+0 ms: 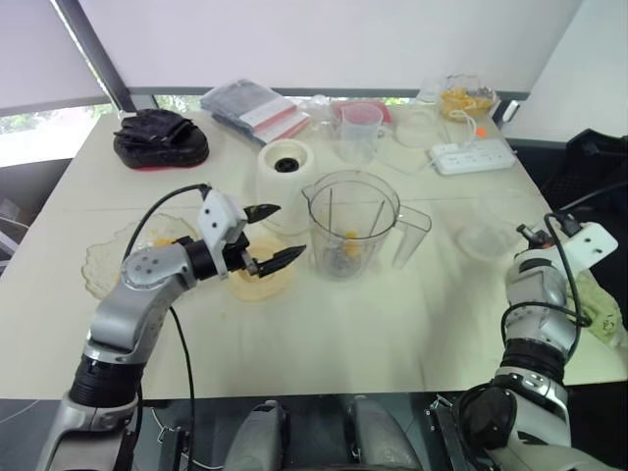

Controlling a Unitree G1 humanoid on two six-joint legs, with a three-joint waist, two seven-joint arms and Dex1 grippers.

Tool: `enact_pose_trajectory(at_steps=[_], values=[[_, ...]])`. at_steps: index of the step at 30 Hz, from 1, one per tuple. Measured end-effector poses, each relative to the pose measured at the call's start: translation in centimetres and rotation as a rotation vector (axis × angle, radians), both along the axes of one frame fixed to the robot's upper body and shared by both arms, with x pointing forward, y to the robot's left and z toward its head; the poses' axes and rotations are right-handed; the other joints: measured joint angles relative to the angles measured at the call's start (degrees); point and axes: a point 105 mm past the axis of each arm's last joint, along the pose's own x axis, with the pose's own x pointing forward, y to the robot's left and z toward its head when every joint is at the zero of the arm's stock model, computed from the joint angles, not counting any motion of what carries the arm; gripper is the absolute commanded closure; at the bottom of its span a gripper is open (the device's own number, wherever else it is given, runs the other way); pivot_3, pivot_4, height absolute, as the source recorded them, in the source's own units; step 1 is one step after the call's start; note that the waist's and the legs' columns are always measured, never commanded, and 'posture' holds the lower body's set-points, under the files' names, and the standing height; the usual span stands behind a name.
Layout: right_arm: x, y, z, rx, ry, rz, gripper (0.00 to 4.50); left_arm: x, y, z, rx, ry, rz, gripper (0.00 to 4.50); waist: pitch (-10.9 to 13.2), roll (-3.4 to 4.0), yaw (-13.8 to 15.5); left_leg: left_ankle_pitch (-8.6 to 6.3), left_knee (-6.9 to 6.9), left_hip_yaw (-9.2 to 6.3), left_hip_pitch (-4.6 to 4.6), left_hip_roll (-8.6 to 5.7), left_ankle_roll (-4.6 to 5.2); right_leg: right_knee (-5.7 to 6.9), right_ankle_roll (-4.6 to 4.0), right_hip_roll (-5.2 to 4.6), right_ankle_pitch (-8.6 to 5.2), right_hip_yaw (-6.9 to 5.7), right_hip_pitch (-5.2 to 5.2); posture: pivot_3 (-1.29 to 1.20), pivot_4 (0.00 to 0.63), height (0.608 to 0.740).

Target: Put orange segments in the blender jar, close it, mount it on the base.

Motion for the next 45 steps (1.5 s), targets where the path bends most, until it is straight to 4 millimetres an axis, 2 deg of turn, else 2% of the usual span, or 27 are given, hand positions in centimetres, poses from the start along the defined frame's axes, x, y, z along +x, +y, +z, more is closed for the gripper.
enact_pose_trajectory(at_steps=[6, 9, 11, 19, 31, 36, 45], values=[[0.1, -0.5, 0.0, -0.019, 0.01, -0.004, 4.46, -0.1, 0.0, -0.1, 0.0, 0.002, 0.005, 0.0, 0.0, 0.0, 0.05, 0.0, 0.02, 0.0, 0.0, 0.0, 0.0, 0.0, 0.0, 0.0, 0.0, 0.0, 0.03, 0.0, 0.15, 0.74], [0.2, -0.4, -0.3, -0.017, 0.017, -0.001, 3.61, 0.0, 0.1, -0.1, 0.0, 0.002, 0.006, 0.0, 0.0, 0.0, 0.02, 0.0, 0.02, 0.0, 0.0, 0.0, 0.0, 0.0, 0.0, 0.0, 0.0, 0.0, 0.03, 0.0, 0.15, 0.74], [0.2, -0.4, -0.5, -0.017, 0.025, 0.0, 2.63, 0.0, 0.1, -0.1, -0.001, 0.001, 0.008, 0.0, 0.0, 0.0, 0.02, 0.0, 0.02, 0.0, 0.0, 0.0, 0.0, 0.0, 0.0, 0.0, 0.0, 0.0, 0.02, 0.0, 0.15, 0.74], [0.2, 0.0, -0.7, -0.032, 0.035, 0.017, 2.63, 0.0, 0.1, -0.1, -0.001, 0.001, 0.009, 0.0, 0.0, 0.0, 0.01, 0.0, 0.02, 0.0, 0.01, 0.01, 0.0, 0.0, 0.0, 0.0, 0.0, 0.0, 0.03, 0.0, 0.15, 0.74], [-2.0, 1.0, -1.3, -0.068, 0.077, 0.043, 2.63, 0.0, 0.0, -0.1, -0.003, 0.001, 0.01, 0.0, 0.0, 0.0, 0.07, 0.0, 0.02, -0.01, 0.01, 0.01, 0.0, 0.0, 0.0, 0.0, 0.0, 0.01, 0.02, 0.0, 0.15, 0.74], [-3.1, 1.1, -0.7, -0.099, 0.084, 0.053, 2.63, -0.1, 0.0, -0.1, -0.005, 0.002, 0.009, 0.0, 0.0, 0.0, 0.1, 0.0, 0.02, -0.02, 0.01, 0.01, 0.0, 0.0, 0.0, 0.0, 0.0, 0.01, 0.03, 0.0, 0.15, 0.74], [-4.1, 2.9, -0.4, -0.121, 0.115, 0.122, 2.63, -0.1, -0.2, -0.2, -0.009, 0.008, -0.005, 0.0, -0.01, 0.0, 0.13, 0.0, 0.02, -0.03, 0.01, 0.01, 0.0, 0.0, 0.0, 0.01, 0.0, 0.01, 0.03, 0.0, 0.15, 0.74]])
